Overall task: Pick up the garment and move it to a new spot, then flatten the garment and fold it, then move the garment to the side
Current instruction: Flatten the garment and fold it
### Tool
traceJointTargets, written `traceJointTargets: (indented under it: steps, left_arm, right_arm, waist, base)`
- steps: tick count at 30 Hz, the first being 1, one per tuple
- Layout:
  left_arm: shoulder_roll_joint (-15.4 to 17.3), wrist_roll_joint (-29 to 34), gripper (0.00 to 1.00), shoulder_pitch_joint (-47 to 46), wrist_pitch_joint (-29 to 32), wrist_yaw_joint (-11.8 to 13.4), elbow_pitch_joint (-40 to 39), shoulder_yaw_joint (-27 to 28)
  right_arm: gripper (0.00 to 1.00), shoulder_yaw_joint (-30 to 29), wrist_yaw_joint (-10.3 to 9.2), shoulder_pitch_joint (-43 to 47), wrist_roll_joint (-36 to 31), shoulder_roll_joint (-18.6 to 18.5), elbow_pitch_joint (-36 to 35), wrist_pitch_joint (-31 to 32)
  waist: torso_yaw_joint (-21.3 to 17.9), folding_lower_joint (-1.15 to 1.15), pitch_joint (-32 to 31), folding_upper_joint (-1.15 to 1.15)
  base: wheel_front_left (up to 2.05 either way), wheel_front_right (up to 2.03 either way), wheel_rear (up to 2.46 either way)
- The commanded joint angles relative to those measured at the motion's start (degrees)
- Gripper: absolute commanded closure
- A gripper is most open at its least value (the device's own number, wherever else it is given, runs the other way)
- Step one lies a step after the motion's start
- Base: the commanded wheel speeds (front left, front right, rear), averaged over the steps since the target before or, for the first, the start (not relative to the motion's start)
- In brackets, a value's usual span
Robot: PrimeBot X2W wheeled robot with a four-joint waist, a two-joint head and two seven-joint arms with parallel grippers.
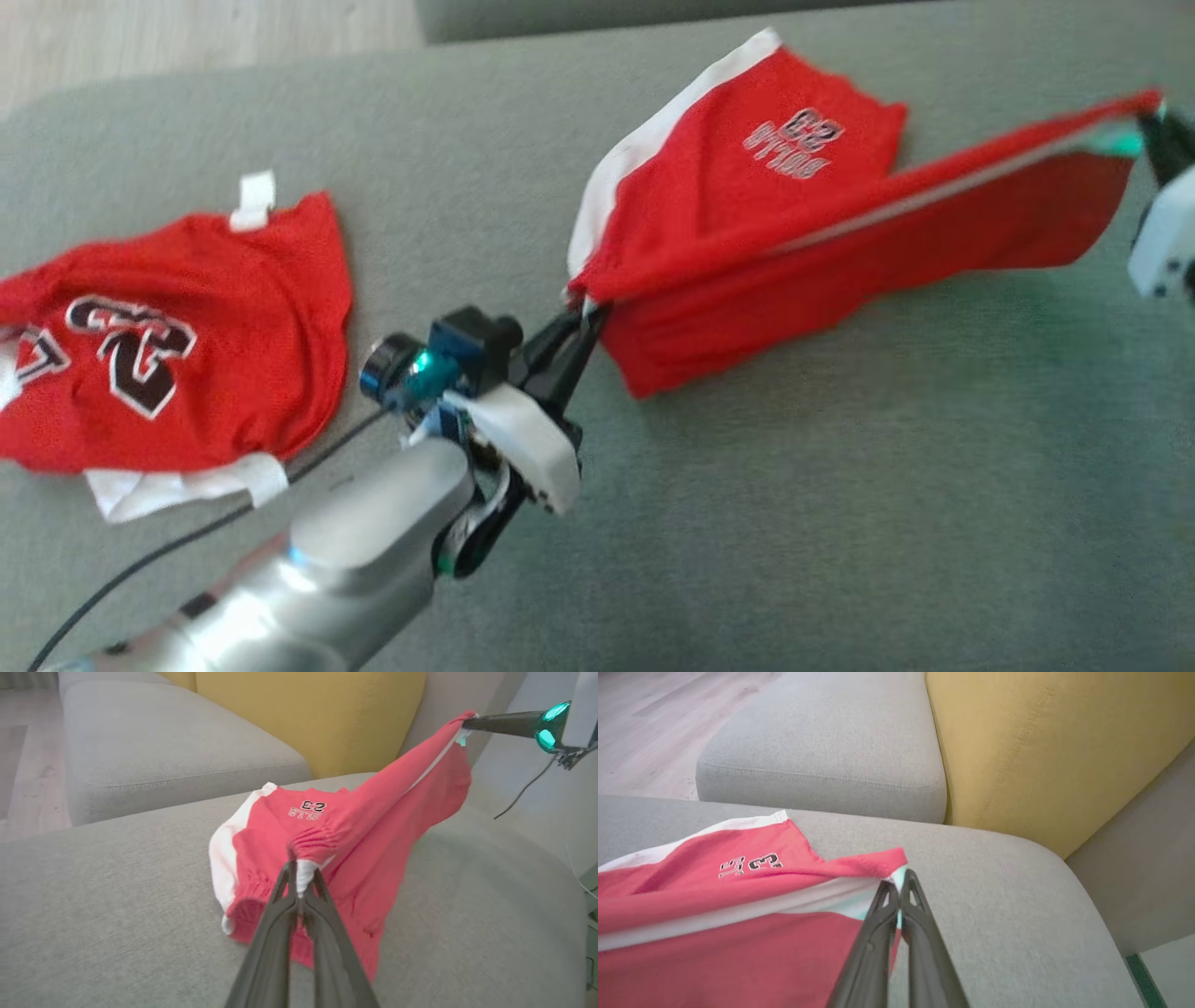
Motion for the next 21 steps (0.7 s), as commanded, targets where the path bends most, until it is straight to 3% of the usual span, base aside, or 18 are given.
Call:
traceJointTargets:
  steps: [1,9,21]
  left_arm:
    - [0.76,-0.52,1.0,-3.42,-0.82,0.41,0.61,3.01]
    - [-2.71,0.2,1.0,-9.32,-1.16,-1.07,5.39,3.77]
    - [-7.15,1.41,1.0,-14.83,-2.54,-2.63,9.73,3.93]
  right_arm:
    - [1.0,-0.97,-0.14,-3.86,-1.82,-0.78,-1.32,-0.8]
    - [1.0,0.82,-0.14,-13.99,-8.97,1.85,5.51,-4.17]
    - [1.0,3.58,-0.14,-26.43,-15.27,2.44,18.07,-9.38]
  waist:
    - [2.82,-0.01,3.11,0.0]
    - [6.99,-0.01,9.22,0.0]
    - [11.93,-0.01,16.24,0.0]
  base:
    - [0.0,0.0,0.0]
    - [0.0,0.0,0.0]
    - [0.0,0.0,0.0]
